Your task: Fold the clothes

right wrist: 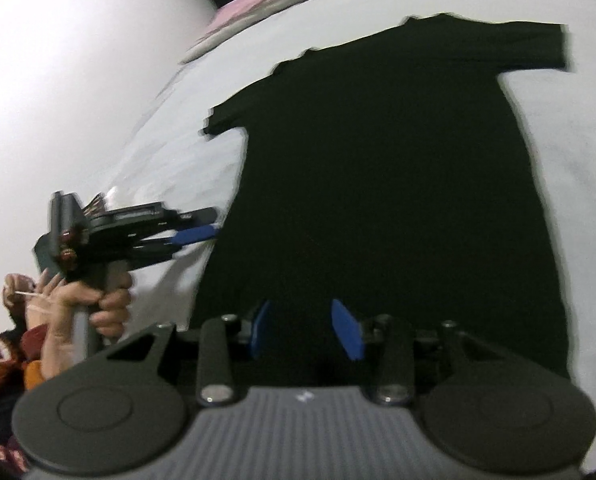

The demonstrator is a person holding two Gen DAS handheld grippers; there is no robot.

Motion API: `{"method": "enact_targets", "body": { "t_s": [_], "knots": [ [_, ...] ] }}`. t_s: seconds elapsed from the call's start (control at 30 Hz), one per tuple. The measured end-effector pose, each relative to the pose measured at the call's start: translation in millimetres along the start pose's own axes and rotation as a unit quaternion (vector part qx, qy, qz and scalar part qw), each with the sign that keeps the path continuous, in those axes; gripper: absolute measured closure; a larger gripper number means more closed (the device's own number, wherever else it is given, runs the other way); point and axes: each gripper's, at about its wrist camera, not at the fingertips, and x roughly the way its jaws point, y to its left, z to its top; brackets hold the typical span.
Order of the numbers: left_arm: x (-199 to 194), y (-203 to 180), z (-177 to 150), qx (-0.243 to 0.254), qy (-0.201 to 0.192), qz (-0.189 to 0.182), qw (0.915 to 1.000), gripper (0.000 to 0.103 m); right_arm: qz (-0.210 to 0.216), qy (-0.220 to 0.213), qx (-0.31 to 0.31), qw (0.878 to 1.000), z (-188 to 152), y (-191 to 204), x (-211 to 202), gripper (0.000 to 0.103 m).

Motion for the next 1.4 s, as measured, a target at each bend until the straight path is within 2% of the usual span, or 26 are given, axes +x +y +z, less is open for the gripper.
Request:
{"method": "enact_targets", "body": {
  "t_s": [0.37,0.67,0.83,0.93,0.97,1.03,1.13,1.4],
  "knots": [
    [-1.2,5.9,-4.9,-0.021,0.036,-0.024,0.9989,0.076,0.05,0.031,-0.051,0.997,16.8,84.1,95.0,0.069],
    [2.3,9.5,-5.1,-0.047,0.046,-0.034,0.9973,0.075,0.034,0.054,-0.083,0.995,11.5,115.5,142.0,0.071],
    [2.1,12.2,-6.4,-0.051,0.048,-0.035,0.9969,0.075,0.005,0.059,-0.095,0.994,3.8,117.8,154.3,0.071],
    [-0.5,15.3,-6.6,-0.055,0.045,-0.036,0.9968,0.076,-0.007,0.054,-0.104,0.993,-0.3,118.7,156.8,0.076],
    [-1.8,16.7,-6.4,-0.055,0.044,-0.035,0.9969,0.075,-0.005,0.05,-0.101,0.994,-0.3,117.0,155.0,0.077],
    [-2.6,17.3,-6.6,-0.055,0.041,-0.033,0.9971,0.075,0.002,0.04,-0.093,0.995,0.5,112.2,150.5,0.088],
    [-3.0,17.0,-7.2,-0.054,0.041,-0.034,0.9972,0.075,0.012,0.026,-0.08,0.996,1.7,105.0,143.6,0.097],
    [-3.2,19.1,-6.4,-0.065,0.04,-0.04,0.9963,0.075,0.038,-0.013,-0.039,0.998,6.0,83.4,123.5,0.098]
  ]
}}
